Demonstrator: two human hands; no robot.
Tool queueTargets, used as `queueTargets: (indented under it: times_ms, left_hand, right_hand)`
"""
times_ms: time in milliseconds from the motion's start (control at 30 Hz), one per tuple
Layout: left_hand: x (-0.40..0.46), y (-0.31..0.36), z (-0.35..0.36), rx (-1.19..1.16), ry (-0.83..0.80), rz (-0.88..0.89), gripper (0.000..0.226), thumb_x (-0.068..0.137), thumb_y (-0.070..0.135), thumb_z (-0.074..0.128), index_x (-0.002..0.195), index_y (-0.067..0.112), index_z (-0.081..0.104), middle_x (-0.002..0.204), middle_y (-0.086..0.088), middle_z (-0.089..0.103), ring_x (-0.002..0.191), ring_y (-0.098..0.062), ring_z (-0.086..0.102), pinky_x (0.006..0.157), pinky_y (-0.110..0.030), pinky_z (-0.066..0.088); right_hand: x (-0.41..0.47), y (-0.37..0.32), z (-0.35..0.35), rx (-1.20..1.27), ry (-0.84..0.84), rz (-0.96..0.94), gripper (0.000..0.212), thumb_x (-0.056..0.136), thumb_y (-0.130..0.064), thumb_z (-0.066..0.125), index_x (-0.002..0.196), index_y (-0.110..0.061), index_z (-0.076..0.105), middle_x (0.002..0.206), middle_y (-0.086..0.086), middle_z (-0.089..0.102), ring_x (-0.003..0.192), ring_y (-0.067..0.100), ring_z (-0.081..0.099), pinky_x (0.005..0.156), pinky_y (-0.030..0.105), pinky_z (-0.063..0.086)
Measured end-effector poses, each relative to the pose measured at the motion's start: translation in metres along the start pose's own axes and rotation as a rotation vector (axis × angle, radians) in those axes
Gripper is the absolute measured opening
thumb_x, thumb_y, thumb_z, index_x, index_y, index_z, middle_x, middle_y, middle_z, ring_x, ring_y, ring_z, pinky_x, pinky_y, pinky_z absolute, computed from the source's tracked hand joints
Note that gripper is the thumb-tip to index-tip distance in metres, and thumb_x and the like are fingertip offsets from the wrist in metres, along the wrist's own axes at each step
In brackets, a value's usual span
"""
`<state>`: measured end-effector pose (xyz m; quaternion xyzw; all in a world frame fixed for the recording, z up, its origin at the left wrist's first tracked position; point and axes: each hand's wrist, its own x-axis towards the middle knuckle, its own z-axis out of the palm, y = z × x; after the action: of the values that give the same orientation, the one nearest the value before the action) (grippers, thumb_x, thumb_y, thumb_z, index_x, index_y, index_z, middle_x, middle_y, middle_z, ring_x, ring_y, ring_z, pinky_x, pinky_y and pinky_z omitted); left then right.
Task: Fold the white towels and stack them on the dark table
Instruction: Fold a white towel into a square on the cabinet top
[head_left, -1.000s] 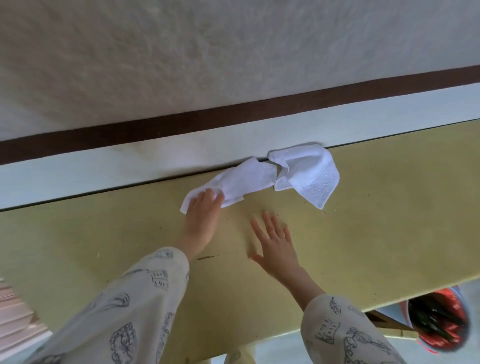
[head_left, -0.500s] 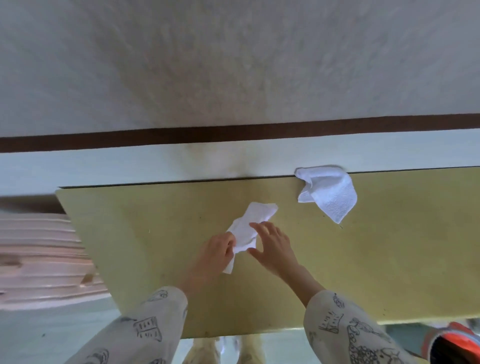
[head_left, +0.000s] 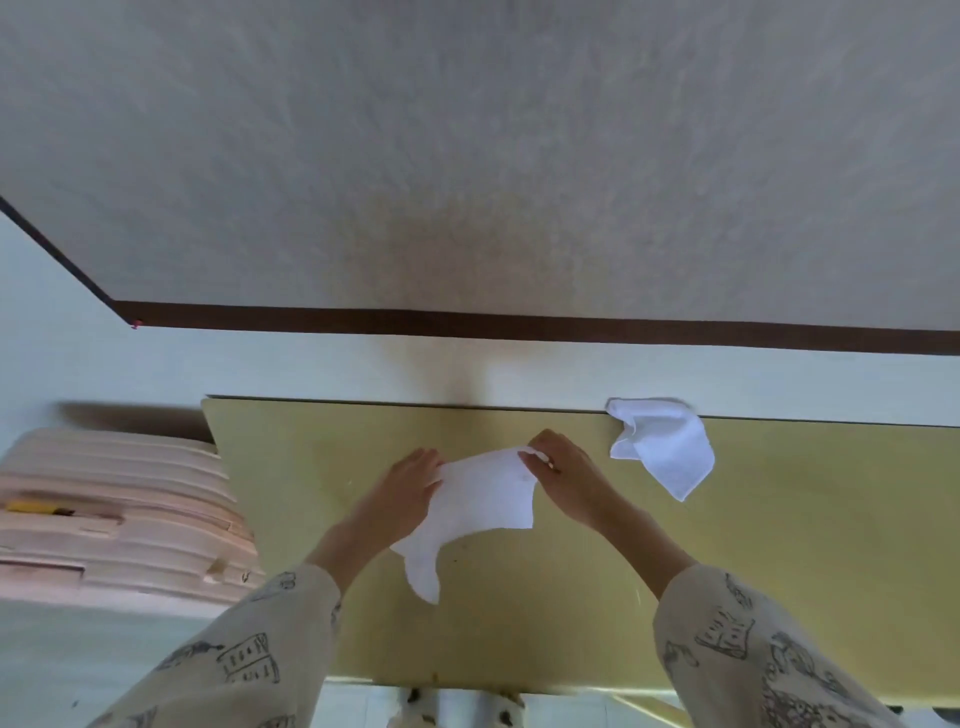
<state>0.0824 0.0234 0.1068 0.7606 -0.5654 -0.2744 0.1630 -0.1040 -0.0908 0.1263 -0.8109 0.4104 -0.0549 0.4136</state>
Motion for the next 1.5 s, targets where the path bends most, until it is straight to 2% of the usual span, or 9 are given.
queueTargets:
  times_ms: [133, 300, 467, 600, 867, 1033, 1167, 1333, 1500]
  left_hand:
    - [-0.002, -0.016, -0.023, -0.019, 0.132, -0.098, 0.023, 0.091, 0.003, 0.041, 0.101, 0.009, 0.061, 0.098, -0.005, 0.065, 0.09, -0.026, 0.06, 0.07, -0.028, 0.041]
    - [0.013, -0.01, -0.063, -0.003, 0.346, -0.055, 0.026, 0.094, 0.017, 0.049, 0.112, 0.011, 0.066, 0.11, -0.006, 0.069, 0.101, -0.022, 0.063, 0.089, -0.028, 0.043]
    - [0.014, -0.001, -0.077, -0.071, 0.447, 0.009, 0.017, 0.088, 0.022, 0.061, 0.094, 0.008, 0.07, 0.09, -0.003, 0.068, 0.08, -0.015, 0.06, 0.075, -0.023, 0.041]
    - [-0.005, -0.019, -0.046, -0.016, 0.336, 0.054, 0.012, 0.085, 0.014, 0.063, 0.093, 0.007, 0.07, 0.086, -0.003, 0.064, 0.08, -0.02, 0.059, 0.072, -0.028, 0.042]
    - [-0.052, -0.067, 0.059, -0.026, -0.17, -0.125, 0.021, 0.088, 0.008, 0.058, 0.106, 0.006, 0.068, 0.087, 0.0, 0.057, 0.087, -0.017, 0.055, 0.075, -0.024, 0.037]
    - [-0.051, -0.078, 0.087, -0.177, -0.171, -0.296, 0.012, 0.086, 0.014, 0.061, 0.094, 0.009, 0.069, 0.078, 0.011, 0.061, 0.074, -0.003, 0.054, 0.06, -0.006, 0.035]
    - [-0.021, -0.087, 0.089, -0.247, -0.076, -0.373, 0.011, 0.084, 0.019, 0.065, 0.091, 0.01, 0.067, 0.084, 0.001, 0.063, 0.078, -0.012, 0.055, 0.059, -0.008, 0.033]
    - [0.022, -0.091, 0.091, -0.297, 0.012, -0.394, 0.013, 0.085, 0.02, 0.063, 0.094, 0.01, 0.066, 0.085, 0.0, 0.062, 0.08, -0.016, 0.055, 0.059, -0.016, 0.037]
    - [0.049, -0.095, 0.102, -0.253, 0.012, -0.442, 0.022, 0.088, 0.024, 0.06, 0.101, 0.007, 0.066, 0.086, -0.002, 0.059, 0.081, -0.017, 0.052, 0.07, -0.025, 0.035]
  right_hand:
    - [0.007, -0.007, -0.025, 0.063, 0.213, 0.044, 0.022, 0.094, -0.015, 0.052, 0.104, -0.004, 0.067, 0.093, 0.004, 0.062, 0.088, 0.019, 0.055, 0.072, 0.019, 0.033]
    - [0.017, -0.015, -0.056, 0.068, 0.414, -0.008, 0.018, 0.09, -0.009, 0.057, 0.099, -0.009, 0.073, 0.104, 0.005, 0.071, 0.097, 0.021, 0.065, 0.086, 0.026, 0.045]
    - [0.008, -0.019, -0.068, 0.142, 0.459, -0.007, 0.019, 0.087, -0.005, 0.057, 0.097, -0.01, 0.073, 0.099, 0.001, 0.071, 0.087, 0.011, 0.061, 0.074, 0.005, 0.041]
    - [-0.021, 0.006, -0.042, 0.074, 0.339, 0.034, 0.016, 0.089, -0.011, 0.06, 0.1, -0.01, 0.072, 0.096, 0.0, 0.071, 0.079, 0.009, 0.06, 0.072, 0.008, 0.038]
    - [-0.072, 0.084, 0.043, -0.031, -0.057, 0.317, 0.023, 0.092, -0.016, 0.055, 0.109, -0.008, 0.069, 0.112, 0.006, 0.069, 0.106, 0.021, 0.061, 0.084, 0.019, 0.037]
    - [-0.076, 0.111, 0.067, -0.012, -0.2, 0.428, 0.028, 0.096, -0.022, 0.049, 0.114, -0.009, 0.065, 0.11, 0.009, 0.067, 0.104, 0.023, 0.057, 0.079, 0.025, 0.036]
    - [-0.054, 0.119, 0.067, 0.081, -0.125, 0.48, 0.02, 0.095, -0.024, 0.051, 0.091, -0.016, 0.068, 0.071, -0.001, 0.058, 0.081, 0.019, 0.051, 0.062, 0.025, 0.033]
    - [-0.02, 0.134, 0.072, 0.09, 0.044, 0.519, 0.028, 0.093, -0.025, 0.055, 0.104, -0.004, 0.07, 0.1, 0.01, 0.064, 0.096, 0.024, 0.057, 0.075, 0.024, 0.032]
    - [0.004, 0.147, 0.081, 0.134, 0.17, 0.578, 0.019, 0.09, -0.018, 0.057, 0.096, -0.007, 0.072, 0.077, 0.003, 0.063, 0.079, 0.015, 0.054, 0.063, 0.021, 0.031]
